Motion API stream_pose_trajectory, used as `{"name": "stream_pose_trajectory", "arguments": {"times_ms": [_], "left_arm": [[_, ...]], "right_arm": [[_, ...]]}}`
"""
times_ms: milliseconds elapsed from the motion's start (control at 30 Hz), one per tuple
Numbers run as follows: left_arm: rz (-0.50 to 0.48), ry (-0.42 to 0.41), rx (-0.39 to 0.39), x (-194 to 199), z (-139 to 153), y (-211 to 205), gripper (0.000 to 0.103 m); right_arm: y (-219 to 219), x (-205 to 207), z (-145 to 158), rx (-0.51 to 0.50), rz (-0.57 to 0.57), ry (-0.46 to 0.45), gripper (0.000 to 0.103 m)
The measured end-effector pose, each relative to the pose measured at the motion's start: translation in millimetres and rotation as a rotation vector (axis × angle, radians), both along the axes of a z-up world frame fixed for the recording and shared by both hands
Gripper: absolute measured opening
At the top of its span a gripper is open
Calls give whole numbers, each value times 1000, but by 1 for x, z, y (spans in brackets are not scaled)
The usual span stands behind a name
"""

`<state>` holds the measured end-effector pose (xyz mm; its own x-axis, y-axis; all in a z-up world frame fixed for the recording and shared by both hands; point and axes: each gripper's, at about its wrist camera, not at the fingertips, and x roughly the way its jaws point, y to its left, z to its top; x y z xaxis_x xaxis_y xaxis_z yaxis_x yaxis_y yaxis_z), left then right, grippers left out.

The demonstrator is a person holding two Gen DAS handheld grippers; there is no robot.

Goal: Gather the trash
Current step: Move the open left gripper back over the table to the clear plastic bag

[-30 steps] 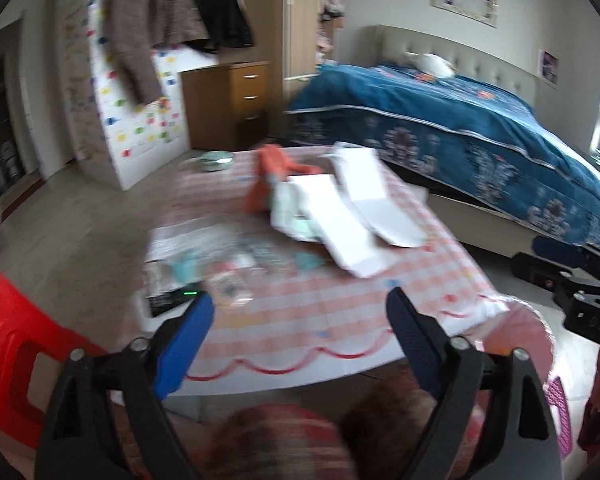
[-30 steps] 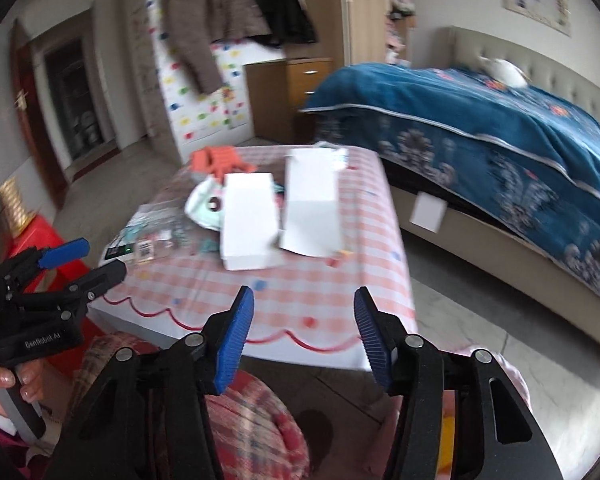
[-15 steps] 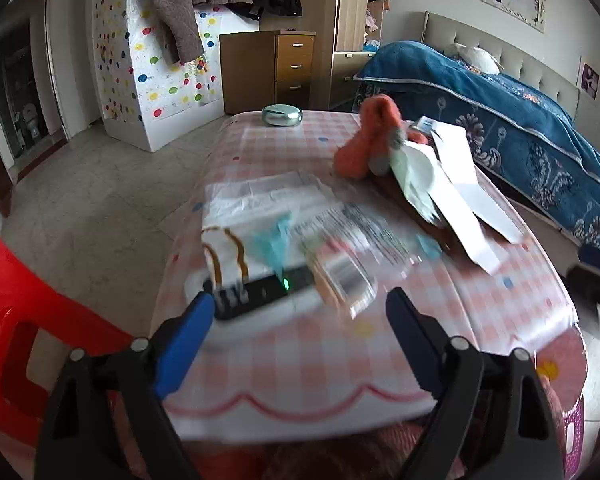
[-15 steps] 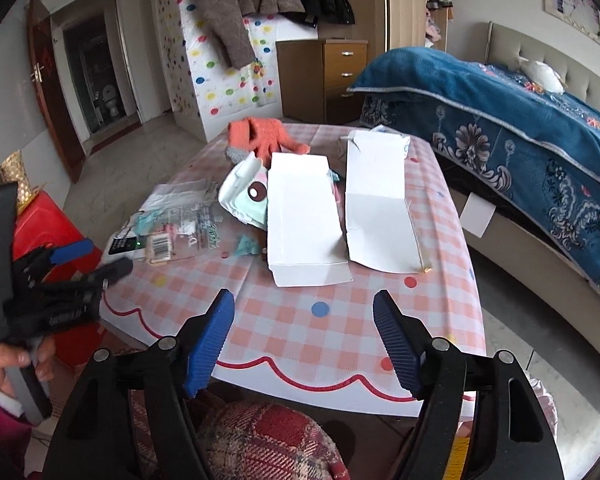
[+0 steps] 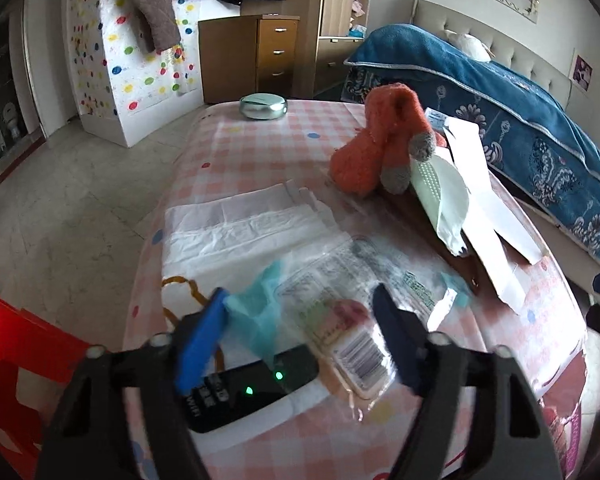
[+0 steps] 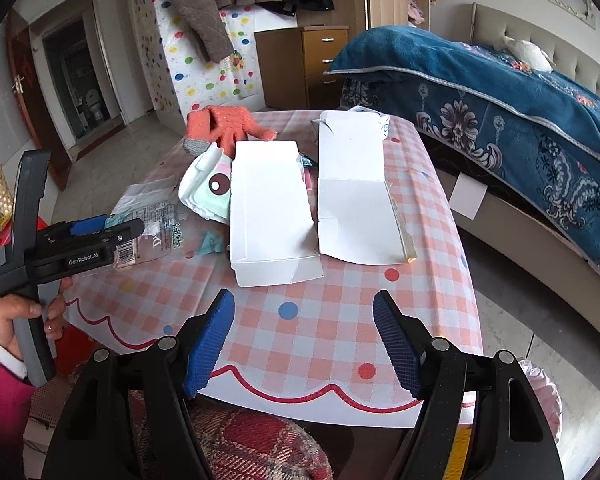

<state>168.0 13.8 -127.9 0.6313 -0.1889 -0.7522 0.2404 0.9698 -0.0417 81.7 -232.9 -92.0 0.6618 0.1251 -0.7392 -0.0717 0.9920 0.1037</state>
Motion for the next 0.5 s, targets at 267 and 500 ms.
{"name": "stream_pose_trajectory", "arguments": {"times_ms": [267, 500], "left_arm": [[-61, -19, -78, -31, 10, -5, 22], [-84, -2, -105, -66, 15, -13, 49]], "right_arm": [[-5, -12, 2, 7, -17, -10, 72], [-9, -21, 2, 18, -29, -9, 72]]}}
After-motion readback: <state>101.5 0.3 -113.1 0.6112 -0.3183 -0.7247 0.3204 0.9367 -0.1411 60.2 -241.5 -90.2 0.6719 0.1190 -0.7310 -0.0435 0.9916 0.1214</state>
